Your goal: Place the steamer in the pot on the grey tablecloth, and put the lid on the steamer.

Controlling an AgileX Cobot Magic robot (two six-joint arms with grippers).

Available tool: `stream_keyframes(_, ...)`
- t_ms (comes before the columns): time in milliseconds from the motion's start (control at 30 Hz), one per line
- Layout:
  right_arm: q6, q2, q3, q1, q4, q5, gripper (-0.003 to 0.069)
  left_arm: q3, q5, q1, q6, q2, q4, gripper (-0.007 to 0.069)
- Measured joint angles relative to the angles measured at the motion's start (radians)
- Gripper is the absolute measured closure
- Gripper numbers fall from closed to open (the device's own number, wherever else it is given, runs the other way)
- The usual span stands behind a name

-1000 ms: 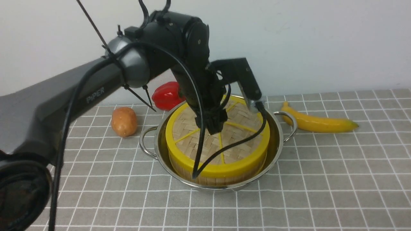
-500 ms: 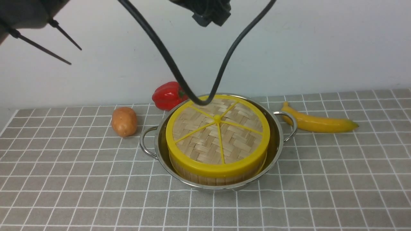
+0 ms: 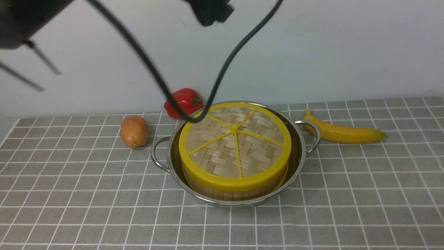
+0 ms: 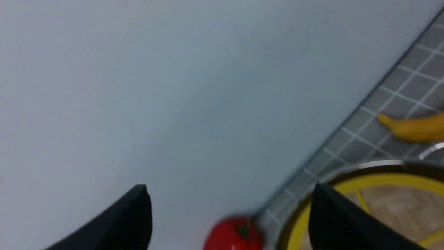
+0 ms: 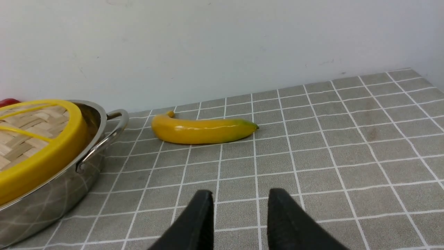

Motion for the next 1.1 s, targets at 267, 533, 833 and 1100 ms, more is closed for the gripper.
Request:
stream_keyframes(267, 0.0, 0.0, 0.0, 0.0, 0.0, 0.0, 0.0419, 0.695, -0.224, 0.31, -0.102, -0.494, -0.135, 0.0067)
stream_keyframes(533, 0.0, 0.0, 0.0, 0.0, 0.0, 0.0, 0.0419, 1.39, -0.644, 0.536, -0.103, -1.021, -0.341, 0.0067)
stream_keyframes(833, 0.0, 0.0, 0.0, 0.0, 0.0, 0.0, 0.0419, 1.69, -0.532, 0.537, -0.119, -1.518, -0.348, 0.0067)
stream_keyframes(1100, 0.0, 0.001, 0.0, 0.0, 0.0, 0.0, 0.0419, 1.725, -0.376, 0.538, -0.094, -1.605, -0.263, 0.0067)
